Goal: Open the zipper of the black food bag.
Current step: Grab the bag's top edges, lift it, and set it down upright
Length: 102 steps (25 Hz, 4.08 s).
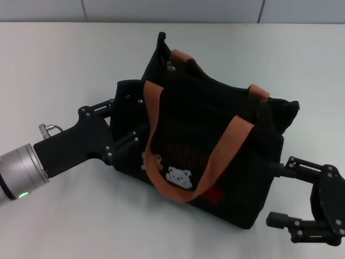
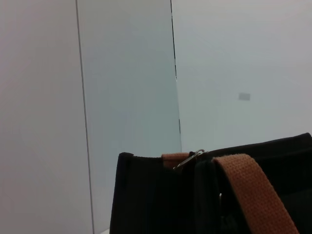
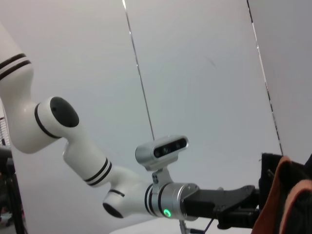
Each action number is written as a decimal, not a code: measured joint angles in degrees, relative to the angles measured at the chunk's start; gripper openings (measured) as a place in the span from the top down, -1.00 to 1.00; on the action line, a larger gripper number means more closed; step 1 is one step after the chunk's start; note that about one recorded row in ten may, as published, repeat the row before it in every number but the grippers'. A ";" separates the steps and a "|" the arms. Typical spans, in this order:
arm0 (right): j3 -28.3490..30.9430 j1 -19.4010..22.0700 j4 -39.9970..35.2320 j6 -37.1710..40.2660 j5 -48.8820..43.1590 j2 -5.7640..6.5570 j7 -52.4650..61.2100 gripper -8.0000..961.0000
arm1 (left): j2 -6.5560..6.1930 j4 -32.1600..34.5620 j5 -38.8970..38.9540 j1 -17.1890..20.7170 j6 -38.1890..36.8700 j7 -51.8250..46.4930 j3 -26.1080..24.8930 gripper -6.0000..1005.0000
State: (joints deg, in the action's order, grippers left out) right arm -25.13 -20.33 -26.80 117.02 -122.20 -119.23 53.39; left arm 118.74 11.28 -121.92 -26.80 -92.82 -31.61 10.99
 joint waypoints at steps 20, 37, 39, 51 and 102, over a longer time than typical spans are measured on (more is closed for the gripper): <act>20.19 1.05 28.75 -4.06 19.55 -0.33 -26.57 -0.73 | 0.00 -2.49 1.36 -0.04 -1.37 9.90 -2.17 0.68; 4.22 -6.53 34.61 -28.60 18.92 -0.15 -32.22 -0.73 | -0.05 -2.07 6.41 -1.61 -15.62 29.60 -2.46 0.79; 2.90 -8.66 35.13 -32.10 18.92 -0.29 -31.59 -0.73 | 0.02 -2.38 6.41 -1.80 -16.66 34.57 -2.09 0.80; 3.94 -19.06 40.19 -46.87 19.29 -0.73 -34.34 -0.73 | 0.21 -7.42 5.90 -1.75 -16.85 58.40 -1.09 0.80; 23.61 -0.82 51.95 -28.76 15.70 -0.65 -72.91 -0.63 | 0.43 -14.27 5.77 -2.68 -11.32 69.75 2.10 0.81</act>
State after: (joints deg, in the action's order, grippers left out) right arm -1.52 -21.15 25.15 88.26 -106.51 -119.89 -19.52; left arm 119.18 -2.99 -116.15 -29.48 -104.14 38.14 13.09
